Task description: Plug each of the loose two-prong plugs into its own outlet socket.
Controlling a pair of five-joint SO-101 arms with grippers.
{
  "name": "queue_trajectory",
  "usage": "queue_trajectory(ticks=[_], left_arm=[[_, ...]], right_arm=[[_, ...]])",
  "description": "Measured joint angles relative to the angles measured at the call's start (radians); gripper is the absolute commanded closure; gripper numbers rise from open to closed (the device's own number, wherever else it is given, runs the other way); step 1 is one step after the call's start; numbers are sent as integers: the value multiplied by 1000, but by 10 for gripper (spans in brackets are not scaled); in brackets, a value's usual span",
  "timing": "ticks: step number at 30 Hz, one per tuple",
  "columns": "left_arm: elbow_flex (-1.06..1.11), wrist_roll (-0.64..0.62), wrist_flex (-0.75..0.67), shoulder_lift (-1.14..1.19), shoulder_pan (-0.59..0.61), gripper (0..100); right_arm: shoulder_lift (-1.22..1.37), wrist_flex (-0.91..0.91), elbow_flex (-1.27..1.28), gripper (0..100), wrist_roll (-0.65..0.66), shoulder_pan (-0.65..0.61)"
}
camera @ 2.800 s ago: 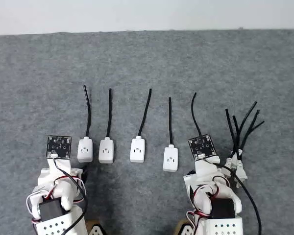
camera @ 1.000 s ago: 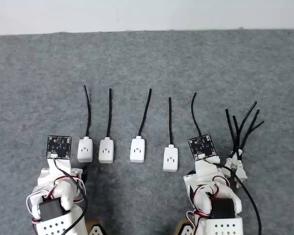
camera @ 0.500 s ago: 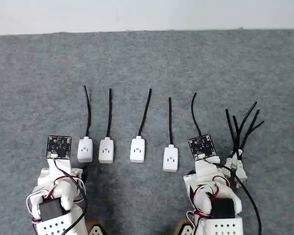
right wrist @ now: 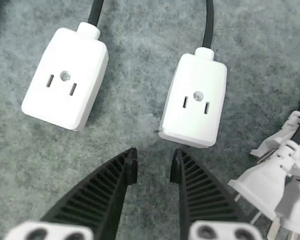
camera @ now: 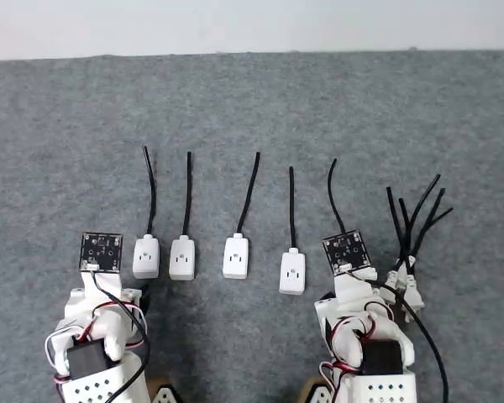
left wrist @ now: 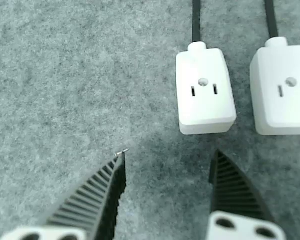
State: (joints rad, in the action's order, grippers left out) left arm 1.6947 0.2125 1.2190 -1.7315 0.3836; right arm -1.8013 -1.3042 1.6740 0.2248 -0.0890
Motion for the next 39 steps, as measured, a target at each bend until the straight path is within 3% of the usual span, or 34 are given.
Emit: queue_trajectory(ticks=[5,17,22,32,35,39], left_arm=[[0,0,0,0,-2,731],[0,0,-29,0,-144,729],[0,0,-212,0,-146,729],[-28,0,-813,0,-61,731],[-61,0,-895,0,-40,731],[-81,8,-867,0,-69,730]], right_arm=[[0,0,0,876,0,0],[0,0,0,873,-2,0],[0,0,0,875,-3,0],[0,11,0,876,-3,0],[0,72,0,876,-3,0],[0,166,0,876,-3,0]])
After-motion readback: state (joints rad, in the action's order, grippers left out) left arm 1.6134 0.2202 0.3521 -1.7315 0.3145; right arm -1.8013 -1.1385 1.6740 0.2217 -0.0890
